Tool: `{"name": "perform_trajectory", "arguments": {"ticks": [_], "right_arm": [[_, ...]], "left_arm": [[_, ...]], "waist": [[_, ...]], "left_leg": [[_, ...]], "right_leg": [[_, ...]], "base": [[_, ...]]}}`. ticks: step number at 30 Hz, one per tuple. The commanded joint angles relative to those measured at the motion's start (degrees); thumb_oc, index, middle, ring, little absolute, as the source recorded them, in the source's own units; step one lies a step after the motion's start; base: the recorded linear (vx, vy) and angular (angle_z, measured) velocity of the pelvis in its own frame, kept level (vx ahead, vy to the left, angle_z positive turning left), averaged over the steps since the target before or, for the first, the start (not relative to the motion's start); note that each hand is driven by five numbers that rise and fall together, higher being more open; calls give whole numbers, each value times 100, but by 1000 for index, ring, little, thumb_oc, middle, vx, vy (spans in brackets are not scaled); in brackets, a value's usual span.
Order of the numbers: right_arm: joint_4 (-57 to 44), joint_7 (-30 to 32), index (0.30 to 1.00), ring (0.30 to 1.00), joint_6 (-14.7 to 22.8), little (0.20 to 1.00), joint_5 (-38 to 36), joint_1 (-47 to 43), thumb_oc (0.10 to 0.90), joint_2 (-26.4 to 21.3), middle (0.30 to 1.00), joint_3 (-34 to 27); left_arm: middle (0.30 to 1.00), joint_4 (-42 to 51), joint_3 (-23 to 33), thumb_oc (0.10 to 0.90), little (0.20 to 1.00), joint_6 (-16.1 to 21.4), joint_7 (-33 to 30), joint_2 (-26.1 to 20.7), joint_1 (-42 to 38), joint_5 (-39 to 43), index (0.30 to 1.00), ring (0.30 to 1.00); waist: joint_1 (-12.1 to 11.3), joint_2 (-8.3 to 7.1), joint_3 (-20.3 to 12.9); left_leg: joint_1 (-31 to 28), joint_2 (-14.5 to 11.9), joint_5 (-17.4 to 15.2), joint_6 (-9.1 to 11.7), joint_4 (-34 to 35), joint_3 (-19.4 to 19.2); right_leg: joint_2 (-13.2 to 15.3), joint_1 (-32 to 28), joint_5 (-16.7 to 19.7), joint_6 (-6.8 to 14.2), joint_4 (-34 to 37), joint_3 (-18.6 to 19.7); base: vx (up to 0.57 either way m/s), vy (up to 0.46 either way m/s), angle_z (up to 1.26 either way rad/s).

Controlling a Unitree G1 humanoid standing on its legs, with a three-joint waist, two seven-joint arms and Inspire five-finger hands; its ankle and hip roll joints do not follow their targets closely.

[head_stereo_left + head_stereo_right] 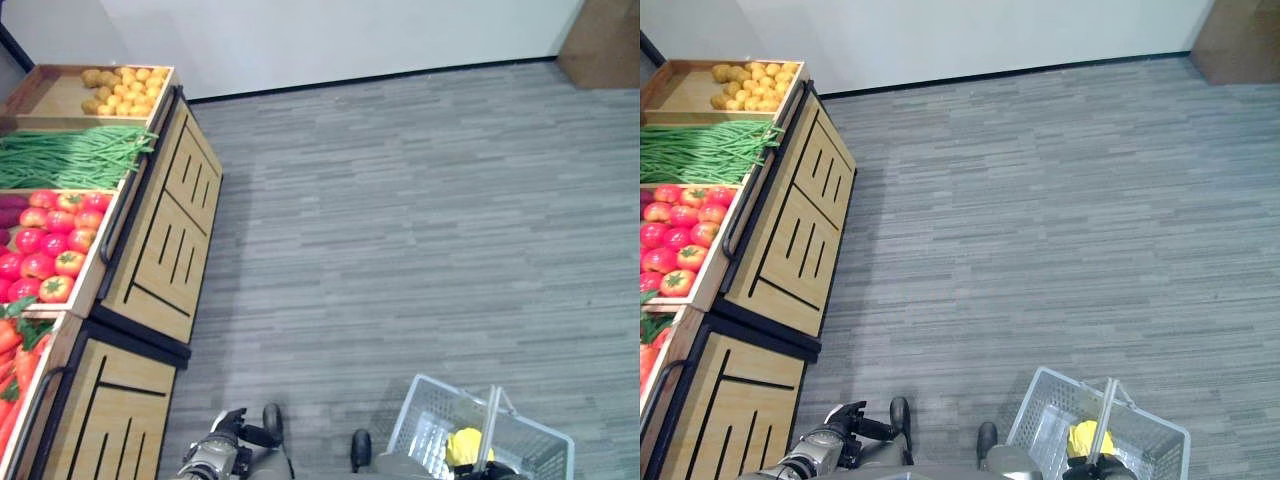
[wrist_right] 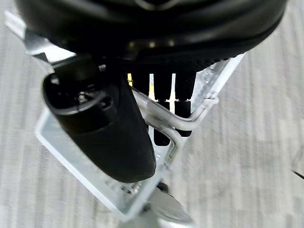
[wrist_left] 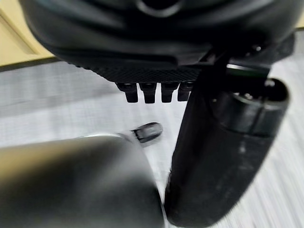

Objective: Get the vegetables into the basket

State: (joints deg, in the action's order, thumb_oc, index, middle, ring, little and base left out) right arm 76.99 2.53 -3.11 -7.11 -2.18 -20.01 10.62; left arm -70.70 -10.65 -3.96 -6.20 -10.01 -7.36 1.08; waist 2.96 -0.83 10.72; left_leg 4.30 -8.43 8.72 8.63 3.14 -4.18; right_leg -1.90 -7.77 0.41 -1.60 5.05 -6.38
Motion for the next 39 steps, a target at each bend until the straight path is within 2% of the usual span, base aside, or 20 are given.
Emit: {"name": "perform_trajectory", "arguments": {"ticks": [1, 4, 8, 19, 23, 24, 25, 26, 27, 30, 31, 33, 35, 39], "right_arm": [[31, 47, 300, 300, -49, 300, 91, 328, 400, -123, 300, -56], [72, 66, 300, 300, -49, 300, 67, 338, 400, -51, 300, -79], [59, 59, 300, 300, -70, 300, 68, 304, 400, 35, 300, -55], [82, 30, 300, 300, -81, 300, 195, 258, 400, 71, 300, -7], [72, 34, 300, 300, -94, 300, 234, 187, 400, 64, 300, 3], [72, 34, 300, 300, -94, 300, 234, 187, 400, 64, 300, 3], [54, 26, 300, 300, -94, 300, 250, 145, 400, 65, 300, 34], [33, 31, 300, 300, -81, 300, 218, 126, 400, 105, 300, 44], [33, 31, 300, 300, -81, 300, 218, 125, 400, 105, 300, 43], [48, 31, 300, 300, -80, 300, 171, 141, 400, 145, 300, 57], [67, 19, 300, 300, -64, 300, 150, 145, 400, 146, 300, 63], [75, 6, 300, 300, -75, 300, 113, 167, 400, 167, 300, 73], [90, 19, 300, 300, -75, 300, 125, 206, 400, 188, 300, 100], [52, 11, 300, 300, -55, 300, 178, 187, 400, 180, 300, 137]], "left_arm": [[1000, -477, -279, 900, 1000, -129, -100, -81, 266, -183, 1000, 1000], [1000, -513, -235, 900, 1000, -114, -116, -138, 296, -210, 1000, 1000], [1000, -525, -264, 900, 1000, -117, -82, -182, 315, -305, 1000, 1000], [1000, -505, -255, 900, 1000, -90, -81, -189, 354, -318, 1000, 1000], [1000, -456, -244, 900, 1000, -88, -78, -285, 300, -321, 1000, 1000], [1000, -456, -244, 900, 1000, -88, -78, -285, 300, -321, 1000, 1000], [1000, -428, -265, 900, 1000, -97, -61, -323, 241, -321, 1000, 1000], [1000, -422, -296, 900, 1000, -100, -54, -350, 197, -337, 1000, 1000], [1000, -422, -295, 900, 1000, -99, -54, -351, 195, -337, 1000, 1000], [1000, -424, -307, 900, 1000, -94, -39, -379, 164, -347, 1000, 1000], [1000, -442, -338, 900, 1000, -75, -47, -400, 121, -374, 1000, 1000], [1000, -430, -356, 900, 1000, -84, -21, -411, 126, -385, 1000, 1000], [1000, -477, -351, 900, 1000, -82, -12, -385, 146, -424, 1000, 1000], [1000, -517, -300, 900, 1000, -73, -49, -344, 196, -387, 1000, 1000]], "waist": [[59, 69, -144], [53, 68, -235], [39, 34, -318], [-31, -19, -387], [-69, -32, -264], [-71, -32, -266], [-54, -17, -117], [8, -18, -11], [8, -20, -10], [93, -54, -11], [189, -102, 35], [217, -127, 55], [191, -158, -14], [103, -147, -109]], "left_leg": [[-453, 298, -178, -219, 33, -215], [-716, 427, -311, -324, 133, -284], [-858, 563, -488, -431, 186, -355], [-878, 737, -697, -565, 186, -439], [-841, 765, -736, -676, 186, -514], [-839, 766, -736, -676, 186, -516], [-823, 763, -739, -725, 186, -561], [-874, 749, -753, -719, 186, -543], [-874, 750, -754, -719, 186, -543], [-949, 783, -818, -660, 186, -436], [-946, 833, -798, -638, 186, -352], [-962, 817, -831, -630, 186, -274], [-937, 832, -855, -637, 186, -281], [-882, 831, -837, -623, 186, -273]], "right_leg": [[442, 618, -186, 660, -750, 497], [445, 581, -255, 663, -833, 610], [557, 478, -182, 792, -661, 713], [728, 502, -50, 996, -569, 844], [707, 928, -59, 1117, -1354, 886], [707, 933, -61, 1117, -1358, 888], [785, 1351, 161, 1251, -2116, 805], [802, 1641, 411, 1326, -2496, 882], [802, 1645, 406, 1326, -2505, 882], [764, 1730, 437, 1186, -1902, 986], [643, 1944, 540, 1130, -1467, 1236], [623, 1797, 527, 1156, -1268, 1330], [680, 1582, 491, 1141, -884, 1247], [708, 1331, 525, 1105, -551, 1192]], "base": [[104, 92, -76], [104, 95, -25], [80, 98, 21], [22, 63, -5], [-33, 71, -10], [-105, 98, -16], [-81, 113, -16], [-81, 113, -21], [15, 53, -17], [99, -7, 16], [85, -37, 16], [47, -29, 42], [38, -18, 83], [48, -54, 10]]}}
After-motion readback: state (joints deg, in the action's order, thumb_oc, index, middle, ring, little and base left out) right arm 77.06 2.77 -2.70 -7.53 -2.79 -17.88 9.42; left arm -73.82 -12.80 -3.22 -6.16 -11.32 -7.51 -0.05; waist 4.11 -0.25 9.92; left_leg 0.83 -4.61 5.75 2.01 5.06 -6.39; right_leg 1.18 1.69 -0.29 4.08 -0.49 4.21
